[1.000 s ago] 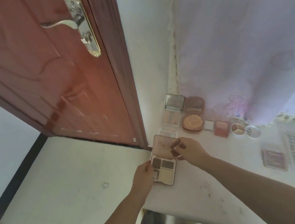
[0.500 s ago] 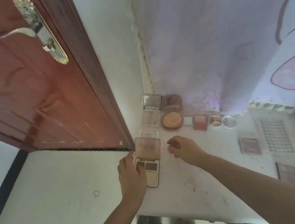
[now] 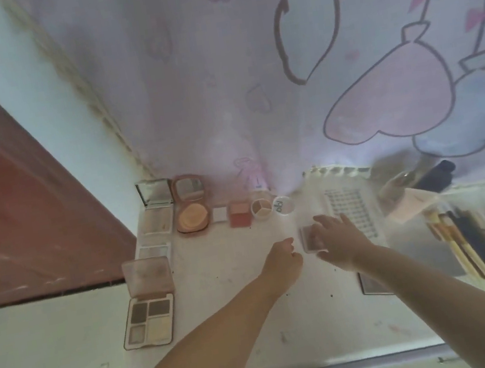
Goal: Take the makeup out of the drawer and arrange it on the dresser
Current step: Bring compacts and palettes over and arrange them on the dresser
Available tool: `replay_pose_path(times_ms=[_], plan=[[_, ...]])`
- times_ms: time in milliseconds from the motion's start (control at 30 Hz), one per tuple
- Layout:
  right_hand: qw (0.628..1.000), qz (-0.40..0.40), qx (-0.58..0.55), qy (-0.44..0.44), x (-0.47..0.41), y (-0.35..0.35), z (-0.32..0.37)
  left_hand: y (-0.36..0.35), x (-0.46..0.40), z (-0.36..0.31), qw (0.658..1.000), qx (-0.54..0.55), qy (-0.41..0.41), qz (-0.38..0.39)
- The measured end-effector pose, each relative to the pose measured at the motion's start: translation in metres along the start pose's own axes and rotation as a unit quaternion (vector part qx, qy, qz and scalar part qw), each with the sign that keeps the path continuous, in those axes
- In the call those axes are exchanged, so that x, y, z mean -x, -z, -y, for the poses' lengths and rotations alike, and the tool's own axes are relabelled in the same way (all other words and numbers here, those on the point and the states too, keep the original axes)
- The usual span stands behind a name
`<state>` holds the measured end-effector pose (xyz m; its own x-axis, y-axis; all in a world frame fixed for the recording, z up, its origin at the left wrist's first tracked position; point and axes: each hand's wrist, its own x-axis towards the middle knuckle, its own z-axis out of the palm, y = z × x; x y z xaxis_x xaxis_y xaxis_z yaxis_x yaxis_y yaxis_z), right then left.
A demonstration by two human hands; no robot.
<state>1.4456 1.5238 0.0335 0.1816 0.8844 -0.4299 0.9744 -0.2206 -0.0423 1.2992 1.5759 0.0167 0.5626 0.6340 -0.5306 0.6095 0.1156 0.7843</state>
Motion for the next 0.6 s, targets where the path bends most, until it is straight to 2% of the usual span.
replay_pose_path(times_ms=[100, 167, 233, 333, 400, 500, 600], plan=[[0.999, -0.045, 0.006, 0.022, -0.003, -0.011, -0.004, -0.010, -0.003, -0.012, 0.996, 0.091, 0.012, 0.023], [0.997, -0.065, 0.002, 0.044, -0.001, -0.011, -0.002, -0.008, -0.001, -0.016, 0.983, 0.174, 0.056, 0.023], [0.993, -0.063, -0.077, 0.070, 0.004, -0.007, 0.002, 0.001, 0.006, -0.015, 0.960, 0.260, 0.105, 0.006], [0.961, -0.074, -0.244, 0.104, 0.017, 0.002, 0.017, 0.021, 0.024, -0.005, 0.898, 0.416, 0.139, 0.033], [0.941, -0.075, -0.308, 0.120, 0.023, 0.011, 0.031, 0.034, 0.039, 0.002, 0.856, 0.492, 0.141, 0.071], [0.925, -0.085, -0.337, 0.154, 0.026, 0.027, 0.055, 0.049, 0.059, 0.009, 0.813, 0.563, 0.110, 0.104], [0.918, -0.083, -0.341, 0.186, 0.026, 0.041, 0.071, 0.062, 0.077, 0.014, 0.762, 0.634, 0.081, 0.105]])
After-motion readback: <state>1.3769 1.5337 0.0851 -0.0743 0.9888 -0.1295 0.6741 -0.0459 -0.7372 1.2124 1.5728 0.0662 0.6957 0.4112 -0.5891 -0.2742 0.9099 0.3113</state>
